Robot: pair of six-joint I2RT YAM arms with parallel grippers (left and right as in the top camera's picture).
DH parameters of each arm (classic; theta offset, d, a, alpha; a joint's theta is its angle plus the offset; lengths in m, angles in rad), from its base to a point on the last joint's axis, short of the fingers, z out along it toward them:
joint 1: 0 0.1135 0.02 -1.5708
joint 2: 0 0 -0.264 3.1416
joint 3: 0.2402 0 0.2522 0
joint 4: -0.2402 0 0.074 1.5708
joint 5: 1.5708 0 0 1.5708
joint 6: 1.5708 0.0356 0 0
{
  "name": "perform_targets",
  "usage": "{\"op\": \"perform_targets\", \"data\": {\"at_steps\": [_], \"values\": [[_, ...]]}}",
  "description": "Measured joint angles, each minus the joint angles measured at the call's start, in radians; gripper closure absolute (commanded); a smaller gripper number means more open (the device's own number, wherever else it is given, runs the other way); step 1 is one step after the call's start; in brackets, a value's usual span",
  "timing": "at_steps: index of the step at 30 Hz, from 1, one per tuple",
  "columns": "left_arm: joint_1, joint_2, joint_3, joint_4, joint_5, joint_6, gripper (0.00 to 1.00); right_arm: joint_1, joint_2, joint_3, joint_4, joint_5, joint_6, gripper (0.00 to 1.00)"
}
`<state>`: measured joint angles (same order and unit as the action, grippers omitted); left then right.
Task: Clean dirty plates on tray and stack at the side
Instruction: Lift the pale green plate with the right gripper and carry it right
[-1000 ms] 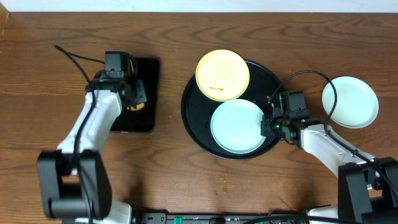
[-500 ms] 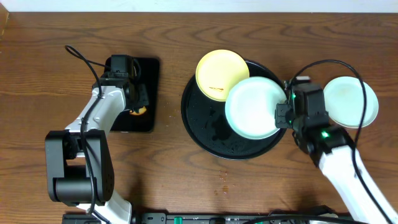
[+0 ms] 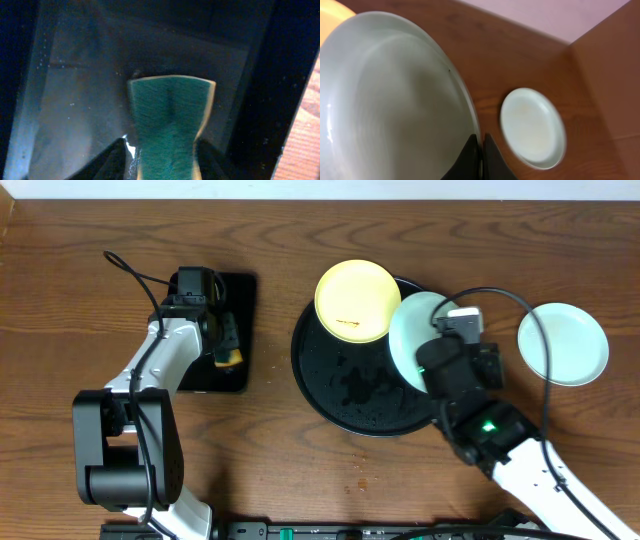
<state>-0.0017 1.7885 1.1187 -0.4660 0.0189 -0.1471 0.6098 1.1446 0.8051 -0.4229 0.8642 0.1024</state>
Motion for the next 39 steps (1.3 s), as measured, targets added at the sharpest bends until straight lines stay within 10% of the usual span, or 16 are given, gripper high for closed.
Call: {"op": "perform_targets", "data": {"at_steps": [8,19,30,39], "values": [[0.0,0.0,0.0,0.001,0.0,-0.004,0.18,0.108,0.045,0.0,0.116,0.2,-0.101,0.99],[0.0,0.0,0.0,0.0,0.0,-0.005,0.15,0.047,0.059,0.0,0.171,0.136,-0.093,0.99],[0.0,0.0,0.0,0.0,0.0,-0.005,0.14,-0.313,0.059,0.0,0.134,-0.249,-0.051,0.99],[0.0,0.0,0.0,0.0,0.0,-0.005,0.14,-0.224,0.059,0.0,0.074,-0.192,-0.06,0.99]]}}
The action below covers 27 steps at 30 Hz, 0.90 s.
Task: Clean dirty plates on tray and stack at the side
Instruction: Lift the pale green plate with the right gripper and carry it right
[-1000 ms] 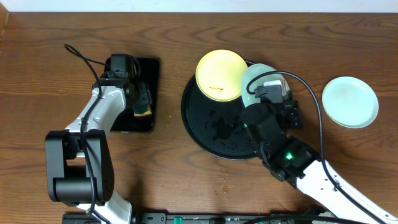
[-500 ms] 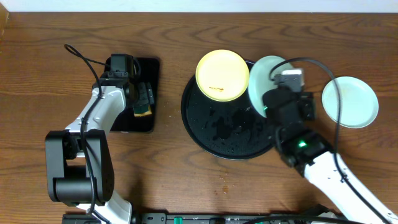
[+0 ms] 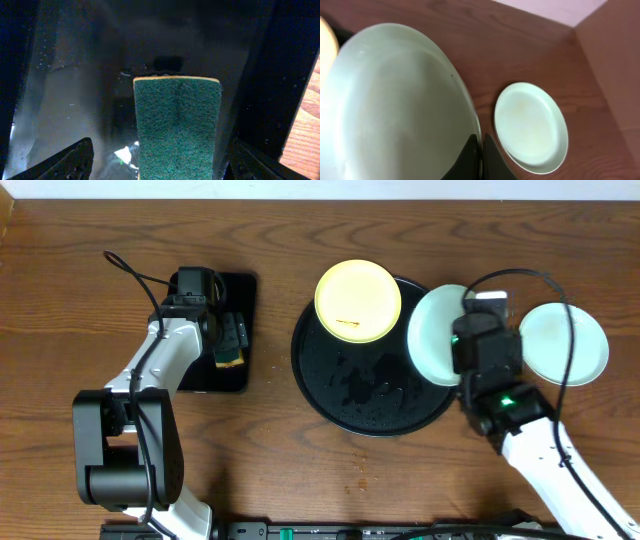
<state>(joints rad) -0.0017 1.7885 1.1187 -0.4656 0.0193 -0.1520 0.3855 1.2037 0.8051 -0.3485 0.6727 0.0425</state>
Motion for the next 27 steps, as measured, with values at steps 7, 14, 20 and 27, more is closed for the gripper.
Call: {"op": "perform_targets", "data": {"at_steps": [7,14,20,27], "values": [[0.0,0.0,0.0,0.0,0.0,0.0,0.13,0.277,0.0,0.0,0.088,0.356,-0.094,0.99],[0.0,0.0,0.0,0.001,0.0,0.0,0.13,0.436,-0.001,0.0,0.283,0.62,-0.259,0.99],[0.0,0.0,0.0,0.001,0.0,0.0,0.13,0.427,-0.001,0.0,0.299,0.656,-0.317,0.99],[0.0,0.0,0.0,0.001,0.0,0.0,0.13,0.259,-0.001,0.001,0.197,0.351,-0.23,0.99]]}}
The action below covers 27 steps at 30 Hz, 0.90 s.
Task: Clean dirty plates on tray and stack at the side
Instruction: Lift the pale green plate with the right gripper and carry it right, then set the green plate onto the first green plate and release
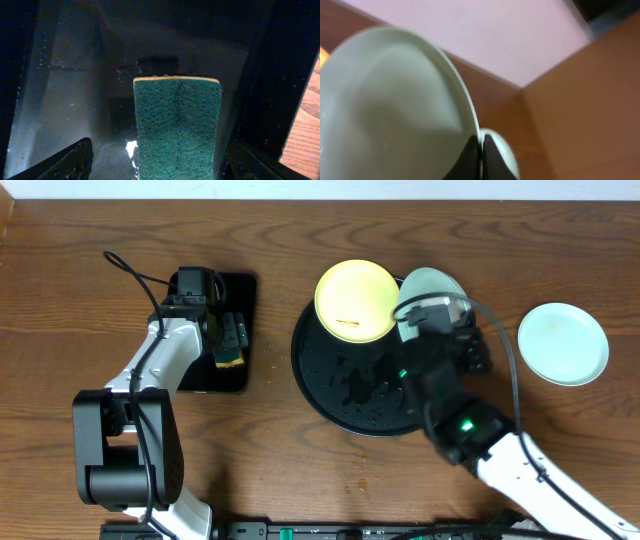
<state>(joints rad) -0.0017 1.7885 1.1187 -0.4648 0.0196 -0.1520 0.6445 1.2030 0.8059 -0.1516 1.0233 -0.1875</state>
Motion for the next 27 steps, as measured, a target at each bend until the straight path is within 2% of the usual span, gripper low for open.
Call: {"op": "perform_targets", "data": {"at_steps": [4,10,17,22,27], "values": [[0.0,0.0,0.0,0.0,0.0,0.0,0.13,-0.199,0.0,0.001,-0.095,-0.289,0.126,0.99],[0.0,0.0,0.0,0.0,0.0,0.0,0.13,-0.582,0.0,0.001,-0.106,-0.663,0.23,0.99],[0.0,0.0,0.0,0.0,0.0,0.0,0.13,-0.98,0.014,0.001,-0.074,-0.806,0.348,0.99],[0.0,0.0,0.0,0.0,0.0,0.0,0.13,-1.135,0.079,0.001,0.015,-0.888,0.407,0.99],[0.0,0.0,0.0,0.0,0.0,0.0,0.13,-1.202,0.169,0.001,0.106,-0.91,0.427,0.99]]}}
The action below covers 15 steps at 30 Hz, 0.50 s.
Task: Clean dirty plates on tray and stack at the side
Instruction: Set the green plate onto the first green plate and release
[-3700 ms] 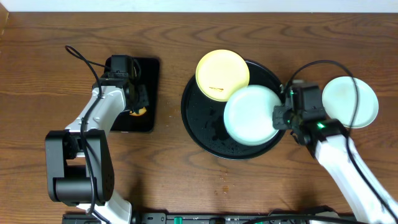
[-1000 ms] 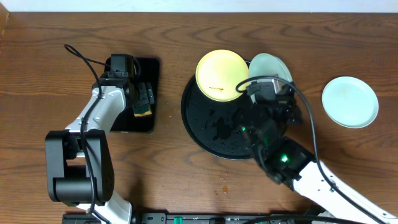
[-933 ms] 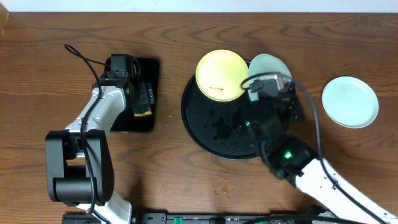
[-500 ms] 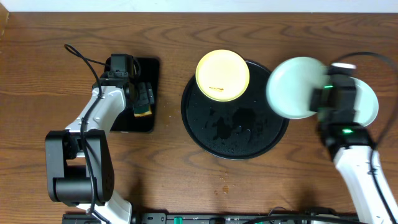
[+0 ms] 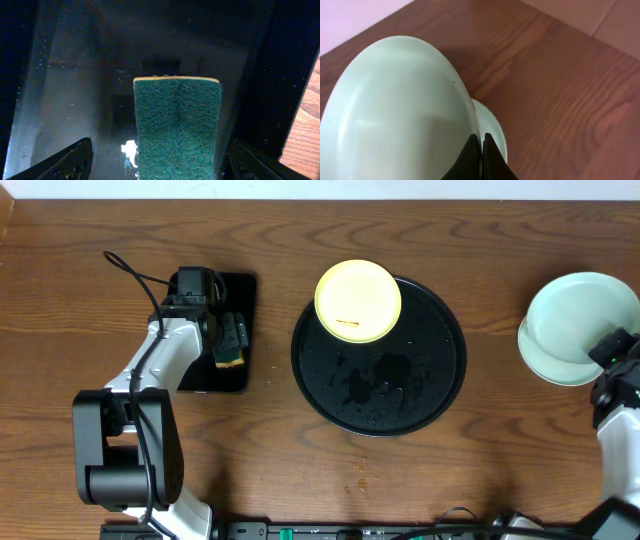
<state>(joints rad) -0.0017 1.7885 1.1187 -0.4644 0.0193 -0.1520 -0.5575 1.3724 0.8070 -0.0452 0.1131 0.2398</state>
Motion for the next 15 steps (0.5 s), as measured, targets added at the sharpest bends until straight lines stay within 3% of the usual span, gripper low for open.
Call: {"op": "perform_targets", "data": {"at_steps": [6,8,9,10,12,15], "values": [[0.0,0.0,0.0,0.0,0.0,0.0,0.13,-0.035,0.126,0.0,0.047,-0.003,0.009,0.99],[0.0,0.0,0.0,0.0,0.0,0.0,0.13,-0.035,0.163,0.0,0.058,-0.004,0.011,0.81],[0.0,0.0,0.0,0.0,0.0,0.0,0.13,-0.034,0.178,0.0,0.066,-0.009,0.013,0.57],[0.0,0.0,0.0,0.0,0.0,0.0,0.13,-0.034,0.193,0.0,0.078,-0.01,0.019,0.41],[0.0,0.0,0.0,0.0,0.0,0.0,0.13,-0.034,0.204,0.0,0.086,-0.011,0.019,0.32],[0.0,0.0,0.0,0.0,0.0,0.0,0.13,-0.034,0.205,0.0,0.095,-0.047,0.019,0.32]]}}
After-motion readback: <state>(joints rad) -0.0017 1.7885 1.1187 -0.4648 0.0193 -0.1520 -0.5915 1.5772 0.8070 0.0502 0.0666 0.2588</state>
